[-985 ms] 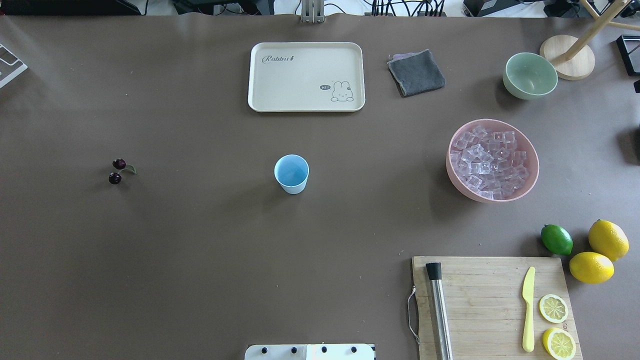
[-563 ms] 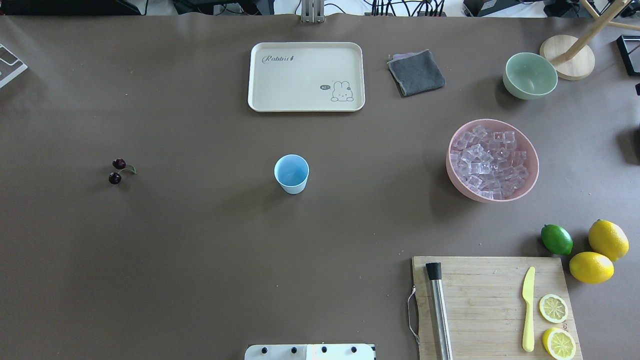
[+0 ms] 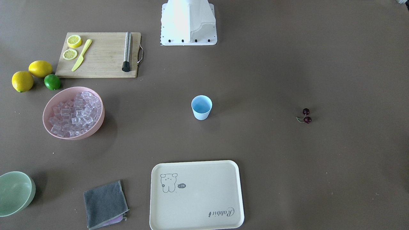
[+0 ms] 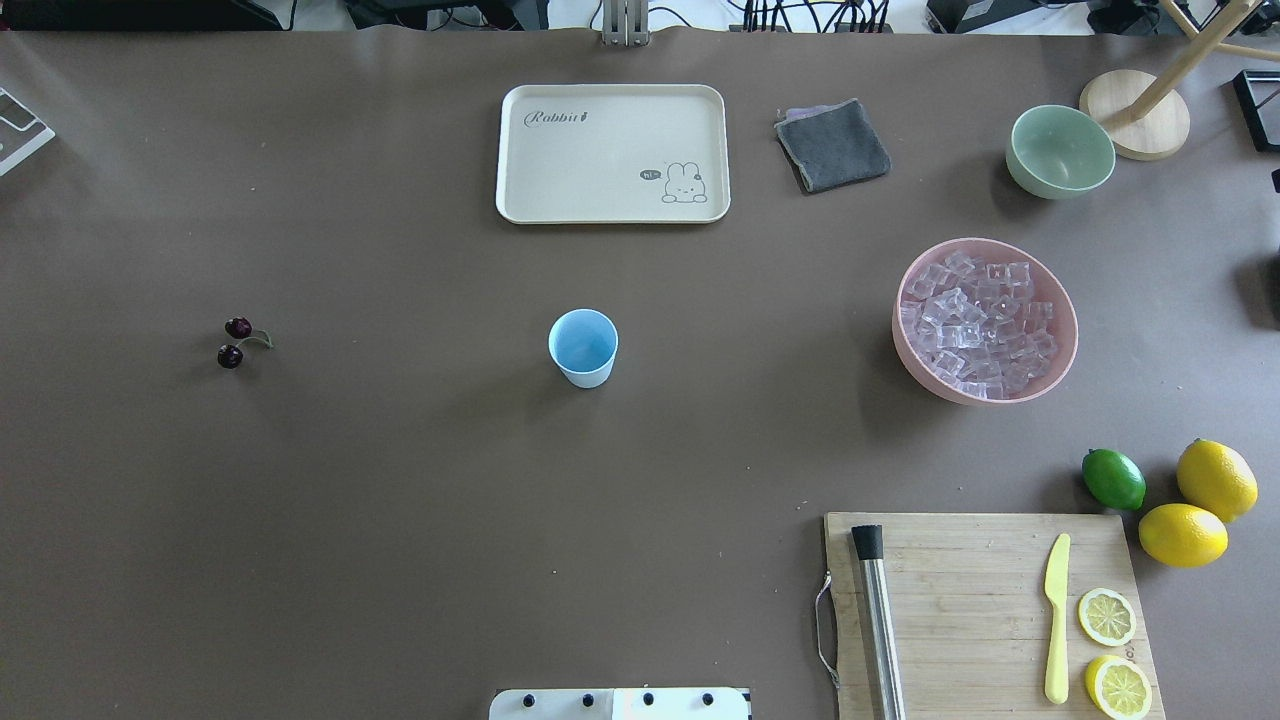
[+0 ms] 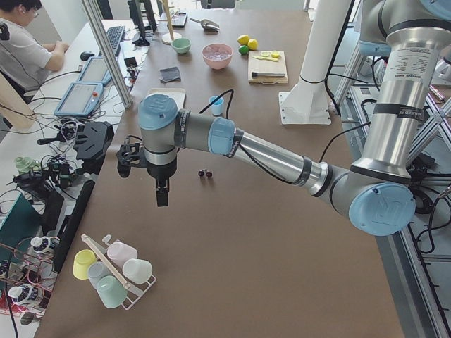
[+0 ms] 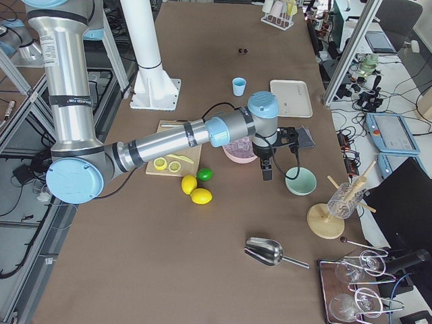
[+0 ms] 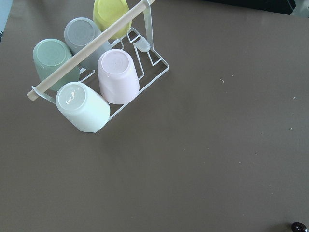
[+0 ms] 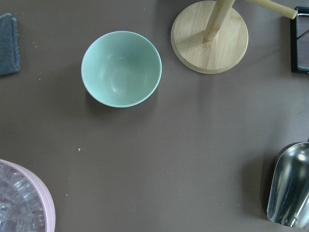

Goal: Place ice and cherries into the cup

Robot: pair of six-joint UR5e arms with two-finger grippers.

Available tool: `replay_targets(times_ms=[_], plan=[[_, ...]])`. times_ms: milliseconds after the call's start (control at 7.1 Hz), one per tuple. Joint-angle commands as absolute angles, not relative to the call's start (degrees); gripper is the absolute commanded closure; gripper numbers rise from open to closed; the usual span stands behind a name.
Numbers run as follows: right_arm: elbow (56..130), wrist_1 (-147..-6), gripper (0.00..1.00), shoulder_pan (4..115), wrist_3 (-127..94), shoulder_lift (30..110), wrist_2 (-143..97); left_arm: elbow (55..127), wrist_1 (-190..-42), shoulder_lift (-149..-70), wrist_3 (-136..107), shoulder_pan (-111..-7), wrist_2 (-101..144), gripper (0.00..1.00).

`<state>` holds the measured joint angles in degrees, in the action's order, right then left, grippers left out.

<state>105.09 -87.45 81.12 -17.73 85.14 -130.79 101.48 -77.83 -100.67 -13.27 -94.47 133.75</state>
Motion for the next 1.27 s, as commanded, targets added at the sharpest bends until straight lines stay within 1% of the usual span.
replay_targets(times_ms=[0, 422, 845, 985, 1126], plan=[[105.73, -87.45, 0.00, 81.12, -17.84, 85.86, -131.13, 103.95, -77.44, -100.63, -13.45, -94.40, 133.86, 0.02], [108.88, -88.06, 0.00, 81.65, -17.93, 86.22, -131.22, 104.24, -78.31, -100.64, -12.92, -94.04, 133.33, 0.02], [109.07, -88.33, 0.00, 80.08, -18.10, 84.38, -132.70, 104.15, -78.49, -98.00, -12.92, -94.04, 133.42, 0.02], [109.33, -87.81, 0.00, 77.98, -18.11, 83.24, -133.76, 103.98, -81.36, -94.78, -13.01, -94.04, 133.50, 0.02], [109.16, -88.15, 0.00, 74.48, -18.28, 80.88, -133.33, 104.15, -87.48, -92.22, -13.70, -94.04, 133.51, 0.02]])
